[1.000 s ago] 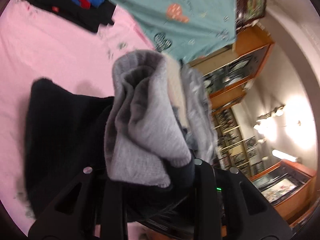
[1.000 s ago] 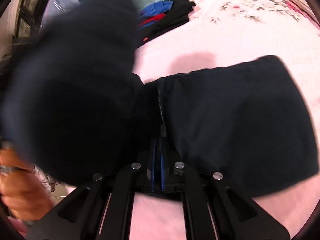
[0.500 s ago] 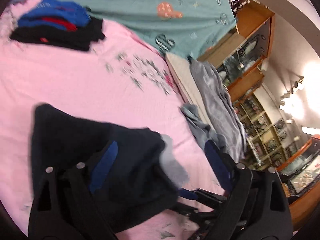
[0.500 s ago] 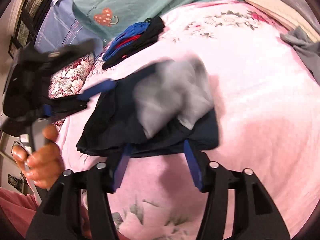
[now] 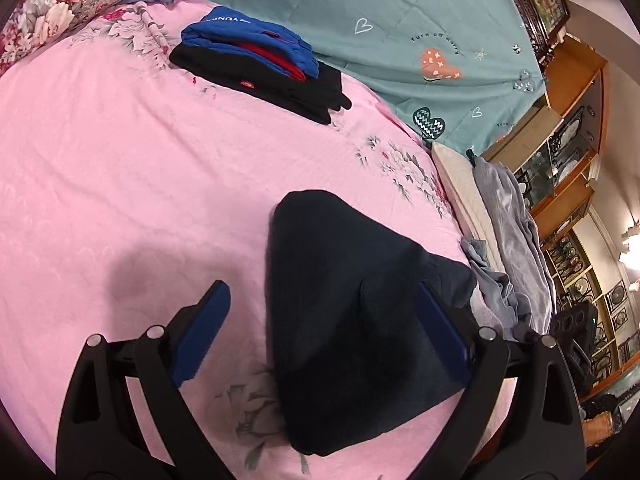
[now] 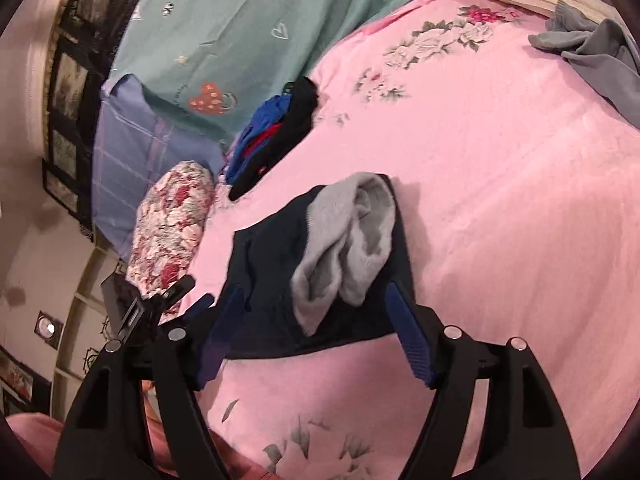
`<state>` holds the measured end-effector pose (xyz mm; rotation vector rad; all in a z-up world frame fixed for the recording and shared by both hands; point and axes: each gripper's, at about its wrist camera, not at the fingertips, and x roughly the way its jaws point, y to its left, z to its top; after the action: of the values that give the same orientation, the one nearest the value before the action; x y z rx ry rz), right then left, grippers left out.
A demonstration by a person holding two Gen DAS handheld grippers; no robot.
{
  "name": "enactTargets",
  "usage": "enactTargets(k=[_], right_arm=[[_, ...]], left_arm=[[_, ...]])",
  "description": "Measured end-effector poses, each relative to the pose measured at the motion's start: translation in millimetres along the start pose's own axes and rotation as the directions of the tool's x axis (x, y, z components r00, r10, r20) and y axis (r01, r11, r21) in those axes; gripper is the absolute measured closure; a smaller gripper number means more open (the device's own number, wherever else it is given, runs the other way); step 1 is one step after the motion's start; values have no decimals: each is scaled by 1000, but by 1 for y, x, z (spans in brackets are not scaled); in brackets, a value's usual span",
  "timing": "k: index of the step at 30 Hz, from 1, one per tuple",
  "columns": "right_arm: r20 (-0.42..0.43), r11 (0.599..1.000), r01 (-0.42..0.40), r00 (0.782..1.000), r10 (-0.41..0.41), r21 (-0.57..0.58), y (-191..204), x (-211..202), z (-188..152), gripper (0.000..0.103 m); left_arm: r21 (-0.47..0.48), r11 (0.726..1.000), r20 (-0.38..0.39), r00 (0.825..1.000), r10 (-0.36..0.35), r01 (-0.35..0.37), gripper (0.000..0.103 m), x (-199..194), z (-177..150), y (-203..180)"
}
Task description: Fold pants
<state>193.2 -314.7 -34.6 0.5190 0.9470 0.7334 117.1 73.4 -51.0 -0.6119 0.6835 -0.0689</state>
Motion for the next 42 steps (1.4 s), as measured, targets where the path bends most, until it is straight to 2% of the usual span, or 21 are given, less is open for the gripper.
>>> enactTargets(k=[8, 10, 12, 14, 15, 17, 19, 22, 23, 24, 26, 28, 29, 31, 32, 33, 34, 37, 39, 40, 42], right_arm=[[-1, 983, 157, 987, -158, -97, 14, 31, 9, 31], [-12, 971, 204, 978, -207, -126, 18, 43, 11, 43], [-42, 962, 223, 972, -232, -158, 25, 56, 13, 65], [-15, 933, 279, 957, -290, -228, 43, 61, 16, 77], [9, 916, 290, 954, -299, -277, 57, 61, 18, 82], [35, 910, 240, 969, -243, -337, 81, 56, 25, 85], [58, 924, 101, 995, -86, -370, 99, 38, 35, 85], [68, 953, -121, 987, 145, -277, 78, 14, 45, 85], [45, 972, -138, 988, 150, -192, 53, 19, 47, 85], [4, 993, -64, 998, 65, -103, 27, 32, 46, 85], [-75, 992, 129, 989, -129, 0, -16, 54, 35, 85], [-63, 997, 66, 996, -63, 38, -25, 52, 29, 85], [-41, 998, 68, 997, -67, 14, -20, 47, 29, 84], [-29, 993, 112, 993, -113, -35, -9, 44, 28, 79], [-30, 987, 156, 987, -158, -49, -6, 43, 27, 68], [-21, 980, 192, 981, -193, -55, -4, 40, 26, 63], [9, 973, 221, 975, -221, -60, -1, 33, 27, 63], [119, 967, 224, 970, -210, -119, 20, 9, 27, 63], [164, 964, 158, 979, -124, -214, 43, 0, 27, 58], [152, 961, 126, 984, -89, -248, 49, 2, 26, 57], [79, 956, 75, 995, -54, -285, 55, 18, 21, 51]], left_arm=[[170, 985, 18, 1000, -3, 0, 5, 3, -10, -29], [185, 983, 14, 1000, -9, 7, 5, 4, -11, -28], [177, 984, 26, 999, -21, 16, 5, 1, -10, -26], [151, 988, 41, 999, -33, 26, 5, -3, -10, -22], [130, 991, 51, 998, -41, 34, 5, -5, -9, -18], [89, 994, 67, 995, -68, 62, 5, -10, -7, -10], [67, 996, 80, 994, -70, 64, 5, -13, -8, -6], [55, 997, 92, 994, -64, 59, 5, -15, -8, -5], [53, 997, 93, 994, -64, 60, 5, -15, -8, -5], [51, 997, 87, 994, -70, 65, 5, -14, -7, -4], [55, 996, 69, 995, -74, 70, 5, -10, -7, -5], [71, 995, 64, 996, -69, 65, 5, -9, -7, -8], [83, 995, 64, 996, -60, 55, 5, -9, -7, -11], [132, 991, 56, 997, -45, 38, 5, -8, -8, -22], [159, 987, 59, 997, -45, 35, 5, -9, -9, -28], [220, 975, 68, 997, -41, 25, 5, -11, -12, -42], [262, 965, 71, 996, -47, 27, 5, -13, -14, -52], [361, 926, 19, 991, -129, 114, 5, -13, -25, -83], [372, 900, -79, 974, -214, 228, 5, -6, -33, -96], [358, 894, -127, 962, -240, 270, 5, 0, -38, -98], [333, 899, -196, 954, -228, 283, 5, 13, -48, -97]])
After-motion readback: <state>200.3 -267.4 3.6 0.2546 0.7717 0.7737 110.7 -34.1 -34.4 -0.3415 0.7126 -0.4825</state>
